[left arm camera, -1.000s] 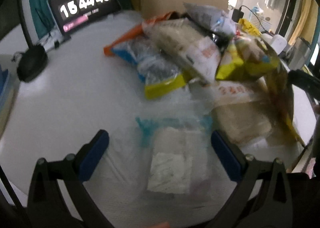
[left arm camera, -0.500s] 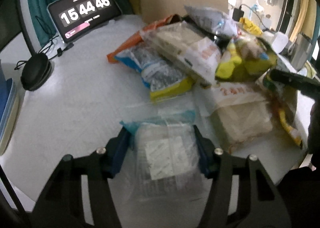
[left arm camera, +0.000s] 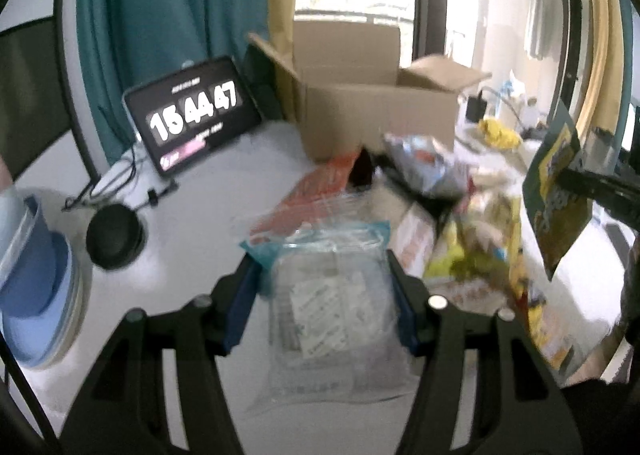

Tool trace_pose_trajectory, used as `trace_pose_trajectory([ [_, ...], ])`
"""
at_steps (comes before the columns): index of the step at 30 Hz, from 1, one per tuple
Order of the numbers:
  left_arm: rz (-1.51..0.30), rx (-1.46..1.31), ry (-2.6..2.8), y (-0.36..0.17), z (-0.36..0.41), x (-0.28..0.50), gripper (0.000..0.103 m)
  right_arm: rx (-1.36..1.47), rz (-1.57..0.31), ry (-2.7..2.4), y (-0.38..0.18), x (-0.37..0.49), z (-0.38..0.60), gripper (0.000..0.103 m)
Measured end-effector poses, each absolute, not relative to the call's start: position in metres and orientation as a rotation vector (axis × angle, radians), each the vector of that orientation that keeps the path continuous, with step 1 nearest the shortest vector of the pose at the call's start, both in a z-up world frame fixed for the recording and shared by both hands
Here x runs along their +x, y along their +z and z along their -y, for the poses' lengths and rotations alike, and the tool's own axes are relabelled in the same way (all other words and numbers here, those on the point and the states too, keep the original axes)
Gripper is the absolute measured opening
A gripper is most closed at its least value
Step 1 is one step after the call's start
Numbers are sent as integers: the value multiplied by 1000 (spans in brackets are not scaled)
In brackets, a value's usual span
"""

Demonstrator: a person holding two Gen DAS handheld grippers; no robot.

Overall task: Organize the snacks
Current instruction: 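Carry both bags over the box and release them inside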

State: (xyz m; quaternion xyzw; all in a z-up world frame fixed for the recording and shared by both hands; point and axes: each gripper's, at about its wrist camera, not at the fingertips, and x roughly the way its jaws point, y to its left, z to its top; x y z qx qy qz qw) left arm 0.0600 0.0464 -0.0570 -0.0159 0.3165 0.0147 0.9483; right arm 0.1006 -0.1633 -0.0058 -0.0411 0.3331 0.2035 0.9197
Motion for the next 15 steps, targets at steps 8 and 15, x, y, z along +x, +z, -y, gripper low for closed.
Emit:
trace_pose_trajectory([
  [8,-532,-82,-38,-22,-45,115,60,-120,-574,390,31,155,163,25],
  [15,-456,-77,-79,5,-42,178,61,-122,-510,360,48,218,163,25],
])
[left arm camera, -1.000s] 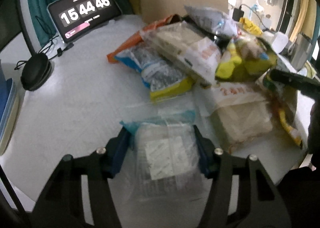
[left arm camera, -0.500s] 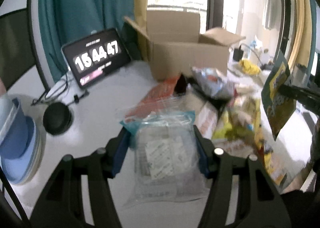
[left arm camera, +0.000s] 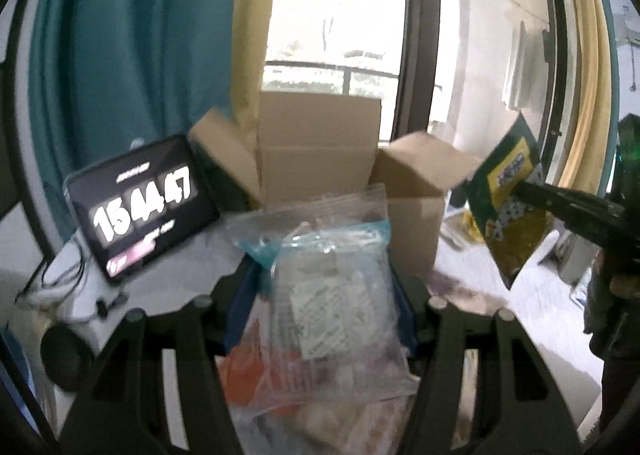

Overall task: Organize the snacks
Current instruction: 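Carry both bags over the box and release them inside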

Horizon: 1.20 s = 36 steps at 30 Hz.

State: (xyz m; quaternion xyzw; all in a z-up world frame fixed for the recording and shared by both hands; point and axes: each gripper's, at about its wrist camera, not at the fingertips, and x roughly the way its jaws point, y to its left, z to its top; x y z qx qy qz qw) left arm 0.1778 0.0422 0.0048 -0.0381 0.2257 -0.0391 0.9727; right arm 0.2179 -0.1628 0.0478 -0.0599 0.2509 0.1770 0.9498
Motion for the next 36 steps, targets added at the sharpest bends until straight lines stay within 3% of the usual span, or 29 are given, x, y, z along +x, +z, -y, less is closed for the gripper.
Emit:
trace_pose_trajectory([
  [12,-402,-51,-111,33,-46,289,61,-150,-444,330,57,326,143,25],
  [23,-428,-76,-101,21,-53,372,63,-185,-442,335,41,399,110,25],
  [25,-440,-92,-85,20,-57,381,70,-201,-459,326,36,408,104,25],
  [27,-458,-108,-89,19,-61,387,91,-212,-479,321,34,413,100,29],
  [30,-439,-123,-75,27,-64,379,99,-199,-477,327,37,411,102,52],
  [36,-408,-119,-61,39,-70,351,100,-194,-482,349,43,380,105,54],
])
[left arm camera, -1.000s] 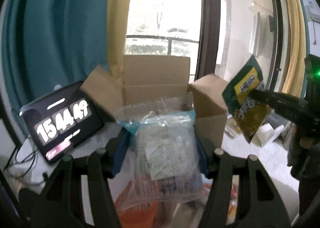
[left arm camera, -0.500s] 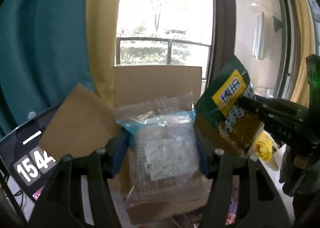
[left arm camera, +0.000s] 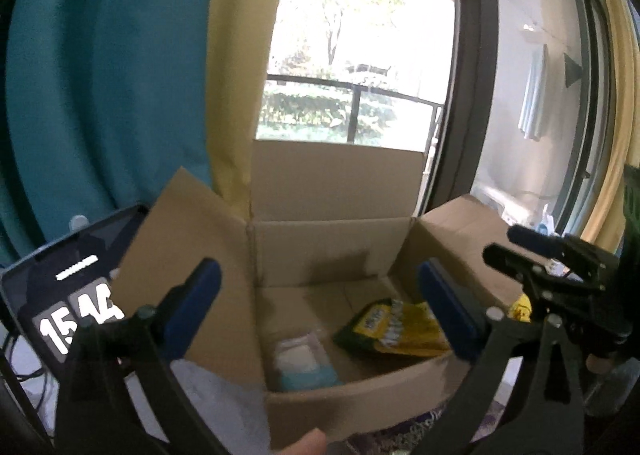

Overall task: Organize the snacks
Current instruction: 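Carry both bags over the box and release them inside, then grasp the orange snack bag with the left tool while the right grasps the white Oishi bag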

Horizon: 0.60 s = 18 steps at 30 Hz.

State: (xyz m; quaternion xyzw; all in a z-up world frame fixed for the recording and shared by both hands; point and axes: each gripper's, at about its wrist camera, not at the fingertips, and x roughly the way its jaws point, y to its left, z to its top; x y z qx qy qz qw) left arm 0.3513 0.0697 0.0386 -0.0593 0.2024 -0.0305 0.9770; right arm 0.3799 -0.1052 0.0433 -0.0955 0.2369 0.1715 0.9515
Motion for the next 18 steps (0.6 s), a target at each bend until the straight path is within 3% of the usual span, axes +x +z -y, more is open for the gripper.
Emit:
trace_pose_trajectory([
  [18,-478,-144,-90,15,-59,238,100,-152,-611,398,18,272,107,54],
])
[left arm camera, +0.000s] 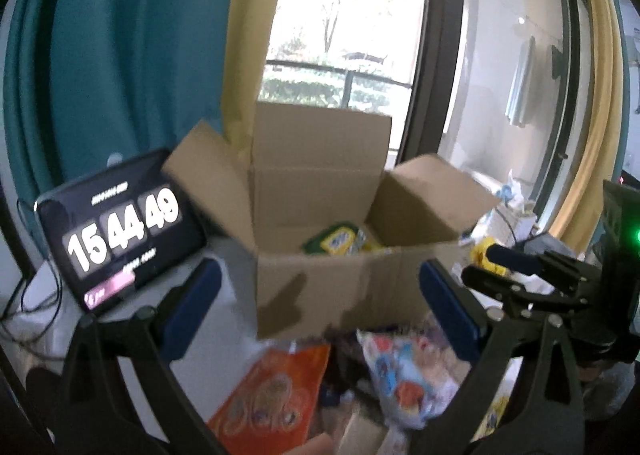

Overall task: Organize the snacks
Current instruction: 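Grasp the orange snack bag with the left tool while the right grasps the white Oishi bag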

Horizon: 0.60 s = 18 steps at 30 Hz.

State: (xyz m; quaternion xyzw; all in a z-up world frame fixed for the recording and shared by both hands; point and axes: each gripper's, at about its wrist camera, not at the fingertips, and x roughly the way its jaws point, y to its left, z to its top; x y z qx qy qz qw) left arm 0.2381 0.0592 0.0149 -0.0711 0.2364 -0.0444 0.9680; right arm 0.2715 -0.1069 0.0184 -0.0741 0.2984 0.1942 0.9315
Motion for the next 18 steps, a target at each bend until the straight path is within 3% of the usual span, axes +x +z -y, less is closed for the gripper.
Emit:
trace_pose_trajectory([
  [6,-555,-154,-66,-16,-71,219,100,-129,-677,402,-4,253,107,55],
  [10,-620,-167,-53,-40,-83,211,100,-126,-717,412,-18,247,105,70],
  [18,-761,-185,-82,-83,-98,216,100,-94,-821,449,-44,249,101,74],
])
